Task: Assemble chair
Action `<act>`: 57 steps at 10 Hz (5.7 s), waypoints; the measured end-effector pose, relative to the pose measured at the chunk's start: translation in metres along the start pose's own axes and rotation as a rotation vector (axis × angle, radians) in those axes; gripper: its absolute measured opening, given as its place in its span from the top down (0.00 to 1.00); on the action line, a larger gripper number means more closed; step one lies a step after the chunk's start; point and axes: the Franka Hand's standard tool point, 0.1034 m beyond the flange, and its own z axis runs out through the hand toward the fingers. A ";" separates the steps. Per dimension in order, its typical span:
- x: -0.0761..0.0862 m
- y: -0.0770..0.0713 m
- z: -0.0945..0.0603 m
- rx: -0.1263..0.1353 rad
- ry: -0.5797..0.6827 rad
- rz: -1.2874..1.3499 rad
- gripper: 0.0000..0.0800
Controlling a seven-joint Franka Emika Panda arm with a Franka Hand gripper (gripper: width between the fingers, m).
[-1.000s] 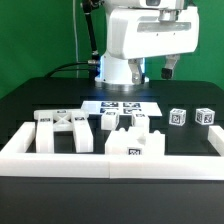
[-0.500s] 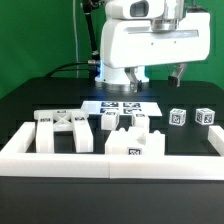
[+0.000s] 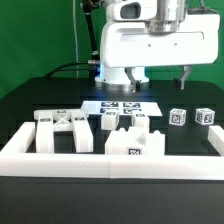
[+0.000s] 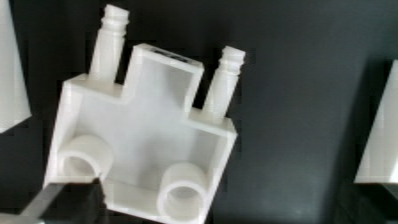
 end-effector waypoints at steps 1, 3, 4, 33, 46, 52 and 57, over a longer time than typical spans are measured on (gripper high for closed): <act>0.001 0.001 0.006 0.019 0.004 0.109 0.19; 0.014 0.001 0.018 0.033 0.003 0.234 0.19; 0.022 0.002 0.023 0.037 0.013 0.290 0.19; 0.046 -0.063 0.085 0.056 0.030 0.145 0.96; 0.059 -0.065 0.071 0.035 0.024 0.147 0.27; 0.014 -0.044 0.042 0.018 0.006 0.146 0.19; -0.015 -0.021 0.046 -0.003 0.005 0.141 0.19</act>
Offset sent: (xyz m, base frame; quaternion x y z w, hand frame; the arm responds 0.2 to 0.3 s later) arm 0.0418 -0.0049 -0.0201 -0.0072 0.0324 0.1845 0.9823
